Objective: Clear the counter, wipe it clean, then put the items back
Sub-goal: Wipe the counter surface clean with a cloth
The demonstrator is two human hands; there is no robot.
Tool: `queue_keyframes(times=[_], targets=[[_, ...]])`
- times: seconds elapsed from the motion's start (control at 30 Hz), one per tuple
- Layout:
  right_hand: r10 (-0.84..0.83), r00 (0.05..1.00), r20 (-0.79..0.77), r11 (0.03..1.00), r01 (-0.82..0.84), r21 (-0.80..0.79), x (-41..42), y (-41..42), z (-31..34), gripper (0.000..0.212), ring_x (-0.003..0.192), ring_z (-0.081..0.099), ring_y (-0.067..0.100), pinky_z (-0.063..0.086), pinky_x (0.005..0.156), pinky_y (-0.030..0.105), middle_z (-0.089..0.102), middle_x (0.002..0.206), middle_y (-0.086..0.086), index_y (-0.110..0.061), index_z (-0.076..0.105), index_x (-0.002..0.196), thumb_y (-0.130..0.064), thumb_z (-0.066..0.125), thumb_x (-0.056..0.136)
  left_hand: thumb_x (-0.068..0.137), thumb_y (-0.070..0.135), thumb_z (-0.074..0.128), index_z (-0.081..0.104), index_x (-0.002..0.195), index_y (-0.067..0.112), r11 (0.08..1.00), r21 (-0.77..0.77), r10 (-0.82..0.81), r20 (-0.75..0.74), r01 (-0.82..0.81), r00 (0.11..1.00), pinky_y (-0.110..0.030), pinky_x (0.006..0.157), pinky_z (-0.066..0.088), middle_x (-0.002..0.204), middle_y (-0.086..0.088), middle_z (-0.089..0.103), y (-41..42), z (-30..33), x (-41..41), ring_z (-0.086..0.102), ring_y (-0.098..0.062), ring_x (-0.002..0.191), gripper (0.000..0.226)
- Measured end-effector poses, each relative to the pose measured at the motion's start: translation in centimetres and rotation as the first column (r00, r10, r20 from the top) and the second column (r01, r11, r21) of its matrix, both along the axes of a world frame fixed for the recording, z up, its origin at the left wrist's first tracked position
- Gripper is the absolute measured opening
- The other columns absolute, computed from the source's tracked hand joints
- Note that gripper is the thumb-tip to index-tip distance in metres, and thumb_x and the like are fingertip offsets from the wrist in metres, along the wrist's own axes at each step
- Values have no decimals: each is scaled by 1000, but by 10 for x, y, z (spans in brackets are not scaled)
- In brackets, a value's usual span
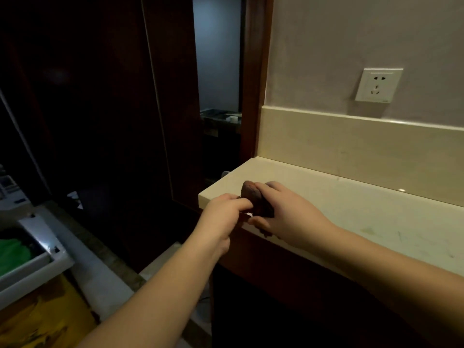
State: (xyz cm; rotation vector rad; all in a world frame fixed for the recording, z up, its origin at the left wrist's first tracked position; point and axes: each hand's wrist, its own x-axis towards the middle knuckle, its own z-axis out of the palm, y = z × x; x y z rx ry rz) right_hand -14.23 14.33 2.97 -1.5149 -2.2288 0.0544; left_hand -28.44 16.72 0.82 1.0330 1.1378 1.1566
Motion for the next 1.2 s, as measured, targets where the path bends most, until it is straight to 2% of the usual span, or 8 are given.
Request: queue_keyframes(times=[0.13, 0.27, 0.33, 0.4, 0.6, 0.77, 1.0, 1.2], targets=[[24, 999, -24, 999, -25, -41, 24, 70, 9, 43, 86, 64, 17, 53, 68, 31, 50, 114, -5, -32, 47, 131, -28, 60, 90, 92, 12, 52, 68, 93, 8, 989, -37, -138, 55, 140, 989, -27, 67, 39, 81, -5, 70, 51, 11, 11, 61, -16, 70, 16], [27, 994, -105, 982, -46, -184, 64, 141, 20, 11, 56, 67, 12, 56, 49, 36, 68, 81, -4, -30, 57, 95, -20, 54, 91, 91, 20, 59, 73, 98, 11, 992, 78, -87, -126, 97, 988, -25, 73, 42, 97, -3, 73, 101, 9, 5, 64, -20, 90, 19], [-30, 998, -53, 982, 20, -188, 84, 178, 15, 14, 63, 66, 14, 54, 55, 34, 71, 81, -6, -31, 56, 102, -25, 57, 90, 93, 24, 58, 72, 97, 17, 983, 173, 123, -412, -55, 903, -21, 67, 41, 97, 1, 69, 125, -2, -2, 62, -14, 90, 16], [-121, 993, 15, 981, 122, -153, 97, 213, 2, 32, 75, 60, 19, 45, 62, 29, 67, 91, -4, -27, 52, 117, -33, 62, 87, 96, 26, 54, 68, 102, 21, 961, 252, 251, -632, -112, 733, -18, 61, 37, 97, 6, 64, 145, -18, -10, 57, -5, 85, 16], [-128, 991, 31, 983, 131, -129, 85, 300, -40, 31, 103, 57, 28, 36, 70, 28, 63, 111, 6, -19, 62, 117, -29, 63, 88, 95, 31, 53, 62, 114, 19, 965, 253, 252, -816, -72, 520, -15, 58, 32, 112, 6, 56, 201, -55, -27, 51, -3, 81, 24], [-149, 989, -9, 986, 147, -79, 62, 322, -62, 24, 101, 56, 28, 39, 76, 31, 61, 106, 8, -13, 68, 110, -23, 61, 89, 98, 40, 46, 57, 118, 26, 978, 207, 186, -824, -20, 535, -20, 58, 36, 108, 10, 59, 217, -70, -30, 53, -2, 80, 26], [10, 993, 119, 992, 5, -123, 46, 279, -60, 28, 101, 53, 17, 34, 73, 27, 59, 107, -2, -25, 66, 118, -30, 61, 91, 101, 37, 42, 57, 117, 27, 989, 113, 28, -769, 94, 639, -23, 59, 38, 94, 14, 58, 233, -72, -41, 54, -1, 79, 24], [-233, 959, 161, 969, 243, -39, 48, 353, -62, 25, 102, 58, 29, 41, 75, 31, 60, 110, 8, -17, 69, 113, -24, 59, 92, 100, 31, 41, 58, 98, 27, 990, 82, -25, -714, 119, 700, -28, 59, 39, 90, 10, 61, 244, -79, -49, 56, -7, 79, 17]])
